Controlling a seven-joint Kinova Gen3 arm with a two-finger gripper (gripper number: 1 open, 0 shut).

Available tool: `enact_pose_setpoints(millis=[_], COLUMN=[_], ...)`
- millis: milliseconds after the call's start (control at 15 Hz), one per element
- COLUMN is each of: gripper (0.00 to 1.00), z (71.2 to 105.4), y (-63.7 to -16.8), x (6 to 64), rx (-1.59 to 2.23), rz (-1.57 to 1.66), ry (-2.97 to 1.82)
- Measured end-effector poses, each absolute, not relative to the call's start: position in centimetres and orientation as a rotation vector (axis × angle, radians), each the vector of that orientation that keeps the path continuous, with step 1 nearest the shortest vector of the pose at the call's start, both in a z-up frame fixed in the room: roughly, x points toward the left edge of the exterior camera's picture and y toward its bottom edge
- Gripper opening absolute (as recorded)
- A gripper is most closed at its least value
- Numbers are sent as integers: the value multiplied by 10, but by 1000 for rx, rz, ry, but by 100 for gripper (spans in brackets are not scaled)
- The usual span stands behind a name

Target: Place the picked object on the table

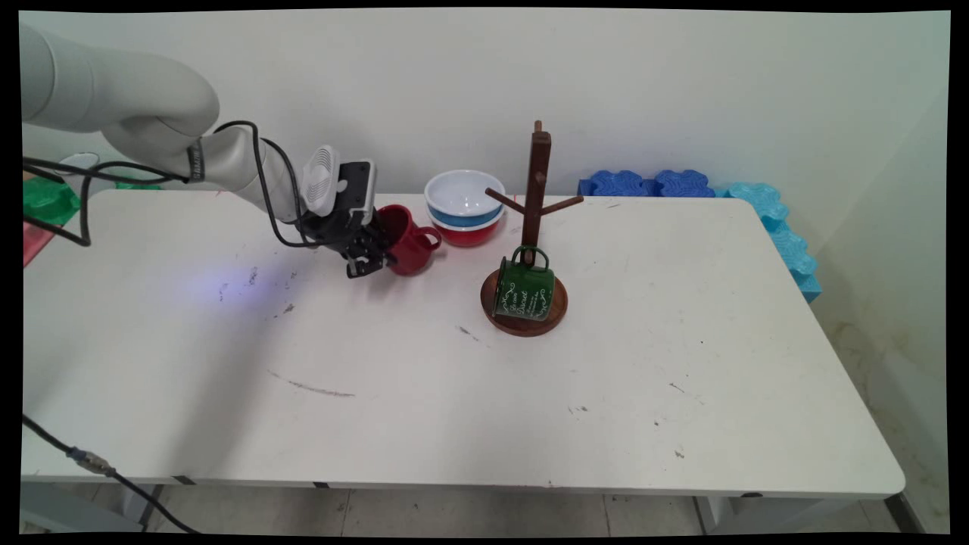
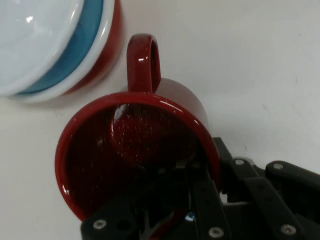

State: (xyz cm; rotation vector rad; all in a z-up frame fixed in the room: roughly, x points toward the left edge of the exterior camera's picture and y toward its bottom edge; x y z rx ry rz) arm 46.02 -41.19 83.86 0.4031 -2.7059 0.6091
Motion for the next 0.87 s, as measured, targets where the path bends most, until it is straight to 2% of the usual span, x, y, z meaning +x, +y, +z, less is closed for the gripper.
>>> enact_pose_setpoints(millis=[200, 267, 867], gripper=[0, 100, 100], z=[835, 833, 829], y=[-414, -414, -417], x=[458, 458, 456], rx=[399, 398, 389], rz=[606, 605, 616], ry=[-2711, -2713, -2712])
